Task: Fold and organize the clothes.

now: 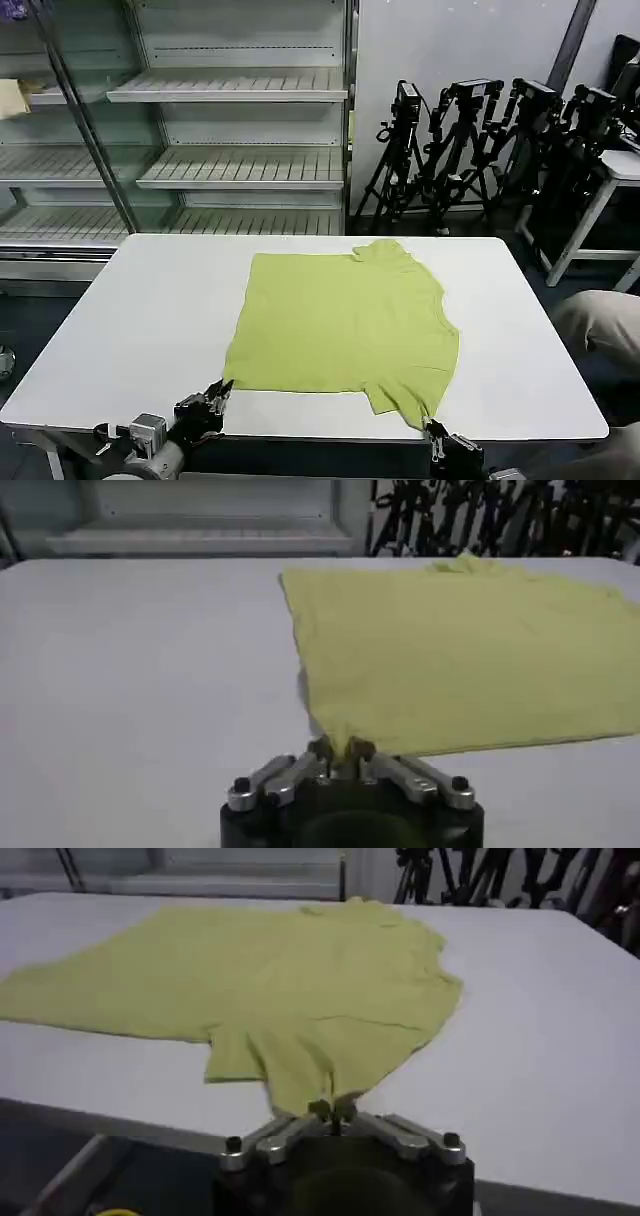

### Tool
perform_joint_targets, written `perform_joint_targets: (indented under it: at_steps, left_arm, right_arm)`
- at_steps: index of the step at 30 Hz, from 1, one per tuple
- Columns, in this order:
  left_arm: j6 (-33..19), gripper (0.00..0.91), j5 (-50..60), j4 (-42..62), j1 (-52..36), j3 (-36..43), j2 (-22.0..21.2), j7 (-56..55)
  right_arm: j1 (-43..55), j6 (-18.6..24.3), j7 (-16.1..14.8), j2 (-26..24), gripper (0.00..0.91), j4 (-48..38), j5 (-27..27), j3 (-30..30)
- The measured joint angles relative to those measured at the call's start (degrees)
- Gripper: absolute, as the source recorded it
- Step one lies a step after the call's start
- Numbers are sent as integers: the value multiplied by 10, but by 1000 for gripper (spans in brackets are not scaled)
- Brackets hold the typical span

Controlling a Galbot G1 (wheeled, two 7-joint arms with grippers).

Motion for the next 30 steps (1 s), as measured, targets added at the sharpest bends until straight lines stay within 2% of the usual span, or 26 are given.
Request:
perform_joint_targets:
  at_steps: [12,30]
  left_arm:
    - [-6,20,-7,24,-64,4,-3,4]
    - [-8,20,-27,118,-218,57,-17,5]
  right_arm:
    - [97,-28,7,-6,0,-20,36,2]
    - [330,-42,-4,2,0,-171,54,-41]
